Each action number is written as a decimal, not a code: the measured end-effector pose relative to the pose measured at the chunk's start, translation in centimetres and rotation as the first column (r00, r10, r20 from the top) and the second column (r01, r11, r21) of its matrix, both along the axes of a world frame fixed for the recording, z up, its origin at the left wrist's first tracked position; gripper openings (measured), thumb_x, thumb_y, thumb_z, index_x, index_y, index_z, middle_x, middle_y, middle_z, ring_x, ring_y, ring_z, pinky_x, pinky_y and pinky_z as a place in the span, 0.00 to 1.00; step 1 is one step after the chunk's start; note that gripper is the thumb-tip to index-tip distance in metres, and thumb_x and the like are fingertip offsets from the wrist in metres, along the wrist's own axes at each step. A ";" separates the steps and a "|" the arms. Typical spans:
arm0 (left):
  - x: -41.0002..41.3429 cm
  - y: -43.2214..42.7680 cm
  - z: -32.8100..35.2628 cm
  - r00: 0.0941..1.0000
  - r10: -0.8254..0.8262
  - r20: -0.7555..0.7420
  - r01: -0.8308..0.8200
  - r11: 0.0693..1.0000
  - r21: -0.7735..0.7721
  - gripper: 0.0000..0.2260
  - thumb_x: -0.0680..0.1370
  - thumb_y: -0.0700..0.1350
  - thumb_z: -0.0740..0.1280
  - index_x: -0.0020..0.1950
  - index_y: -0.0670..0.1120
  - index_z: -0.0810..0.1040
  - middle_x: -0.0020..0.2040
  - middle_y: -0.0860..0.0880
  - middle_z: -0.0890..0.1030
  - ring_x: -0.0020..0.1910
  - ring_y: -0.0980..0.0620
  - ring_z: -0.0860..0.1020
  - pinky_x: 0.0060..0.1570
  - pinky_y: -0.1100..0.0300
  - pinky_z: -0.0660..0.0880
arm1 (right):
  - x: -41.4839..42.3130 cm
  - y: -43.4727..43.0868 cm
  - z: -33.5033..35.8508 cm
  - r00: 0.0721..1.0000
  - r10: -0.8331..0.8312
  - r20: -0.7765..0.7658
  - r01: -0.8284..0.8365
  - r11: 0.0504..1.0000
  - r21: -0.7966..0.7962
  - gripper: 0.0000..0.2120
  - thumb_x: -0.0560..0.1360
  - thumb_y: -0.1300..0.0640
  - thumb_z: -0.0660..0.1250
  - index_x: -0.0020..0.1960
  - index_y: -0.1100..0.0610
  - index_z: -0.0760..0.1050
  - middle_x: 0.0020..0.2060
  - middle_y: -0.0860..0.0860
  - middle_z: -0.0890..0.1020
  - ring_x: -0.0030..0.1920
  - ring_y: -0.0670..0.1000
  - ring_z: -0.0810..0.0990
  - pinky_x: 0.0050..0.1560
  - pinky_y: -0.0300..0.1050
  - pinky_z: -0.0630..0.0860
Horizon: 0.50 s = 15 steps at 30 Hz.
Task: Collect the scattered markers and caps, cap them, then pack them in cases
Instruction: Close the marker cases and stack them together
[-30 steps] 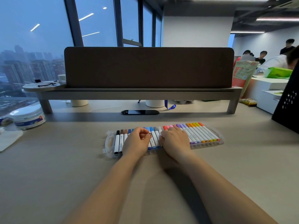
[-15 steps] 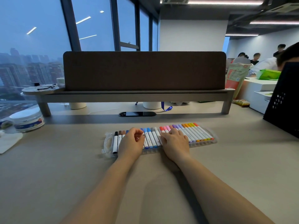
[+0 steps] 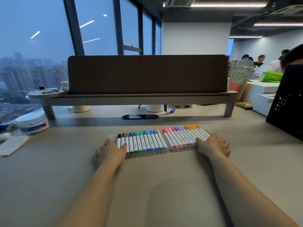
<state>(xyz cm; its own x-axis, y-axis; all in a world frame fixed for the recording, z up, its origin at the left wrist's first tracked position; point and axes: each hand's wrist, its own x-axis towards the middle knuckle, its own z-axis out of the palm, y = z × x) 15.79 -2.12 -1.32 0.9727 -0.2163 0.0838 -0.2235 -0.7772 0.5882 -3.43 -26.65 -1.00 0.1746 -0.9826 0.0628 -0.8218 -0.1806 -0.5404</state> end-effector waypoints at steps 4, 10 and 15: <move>-0.6 0.4 1.3 0.999 0.044 -0.024 -0.050 0.900 -0.432 0.25 0.78 0.48 0.65 0.73 0.47 0.63 0.69 0.43 0.70 0.61 0.44 0.73 0.54 0.53 0.73 | -0.3 0.2 0.3 0.965 -0.020 0.261 0.025 1.000 -0.015 0.27 0.74 0.45 0.66 0.68 0.57 0.67 0.65 0.61 0.70 0.65 0.61 0.68 0.64 0.51 0.65; -1.0 0.7 3.8 0.985 0.133 0.114 0.012 0.596 -0.803 0.21 0.80 0.50 0.61 0.72 0.46 0.65 0.69 0.45 0.71 0.63 0.46 0.73 0.57 0.54 0.72 | 0.3 1.3 2.6 0.475 -0.024 0.879 -0.003 1.000 0.029 0.20 0.75 0.61 0.66 0.66 0.59 0.69 0.61 0.56 0.74 0.54 0.52 0.75 0.59 0.47 0.72; -3.8 -1.1 5.5 0.956 -0.200 0.217 0.270 0.296 -0.916 0.18 0.82 0.53 0.55 0.66 0.45 0.72 0.59 0.47 0.78 0.55 0.59 0.79 0.54 0.62 0.77 | 1.0 4.8 5.9 0.186 0.135 0.973 -0.202 0.975 -0.096 0.08 0.76 0.58 0.67 0.55 0.57 0.78 0.45 0.51 0.82 0.46 0.48 0.82 0.42 0.37 0.78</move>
<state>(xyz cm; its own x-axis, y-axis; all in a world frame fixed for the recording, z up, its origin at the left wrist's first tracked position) 12.01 -3.19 4.22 0.8810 -0.1802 0.4374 -0.3535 0.3637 0.8618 -2.39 -21.80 4.91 0.1706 -0.9454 0.2776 0.4033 -0.1901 -0.8951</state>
